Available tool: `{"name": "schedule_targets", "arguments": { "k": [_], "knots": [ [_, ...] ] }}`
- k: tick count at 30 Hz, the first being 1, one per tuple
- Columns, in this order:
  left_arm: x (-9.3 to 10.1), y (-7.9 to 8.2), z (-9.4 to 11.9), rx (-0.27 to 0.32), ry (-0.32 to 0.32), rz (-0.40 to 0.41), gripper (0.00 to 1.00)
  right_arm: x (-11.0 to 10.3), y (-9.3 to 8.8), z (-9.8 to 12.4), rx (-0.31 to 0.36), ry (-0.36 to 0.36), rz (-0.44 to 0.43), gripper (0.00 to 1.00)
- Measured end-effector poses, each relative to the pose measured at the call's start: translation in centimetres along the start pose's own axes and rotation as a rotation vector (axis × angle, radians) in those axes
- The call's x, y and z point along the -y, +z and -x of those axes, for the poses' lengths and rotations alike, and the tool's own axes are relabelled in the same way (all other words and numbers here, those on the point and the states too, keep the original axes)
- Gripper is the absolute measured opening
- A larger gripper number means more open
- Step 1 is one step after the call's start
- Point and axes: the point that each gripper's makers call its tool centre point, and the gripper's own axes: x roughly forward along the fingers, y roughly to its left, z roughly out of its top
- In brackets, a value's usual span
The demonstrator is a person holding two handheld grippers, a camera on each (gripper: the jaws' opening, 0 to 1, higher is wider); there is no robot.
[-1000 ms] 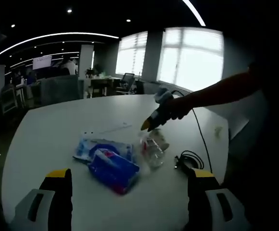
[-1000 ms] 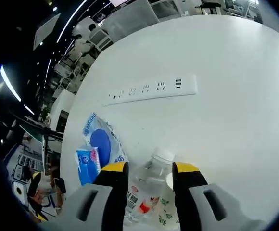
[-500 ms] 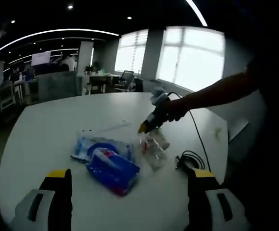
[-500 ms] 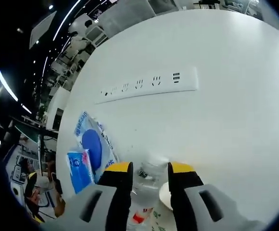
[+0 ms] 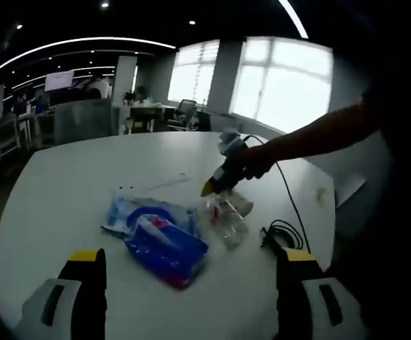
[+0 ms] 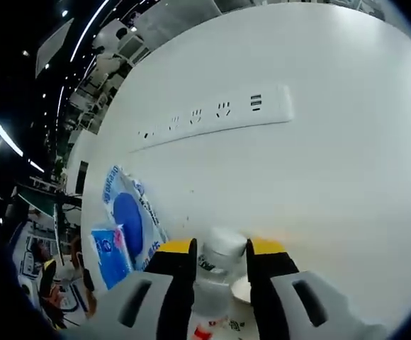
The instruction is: Arrange the tabletop items into an orderly group along one side of the table until the central work area is clear of visible clutter.
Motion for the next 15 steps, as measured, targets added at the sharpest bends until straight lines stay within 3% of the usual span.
{"name": "schedule_targets", "arguments": {
  "k": [7, 15],
  "knots": [
    [0.00, 0.42, -0.68, 0.005, -0.011, -0.002, 0.99, 0.14, 0.23, 0.11, 0.010, 0.015, -0.060, 0.20],
    [0.25, 0.48, -0.52, 0.006, -0.018, -0.012, 0.99, -0.72, 0.31, 0.49, 0.016, 0.009, -0.031, 0.20]
  ]
}}
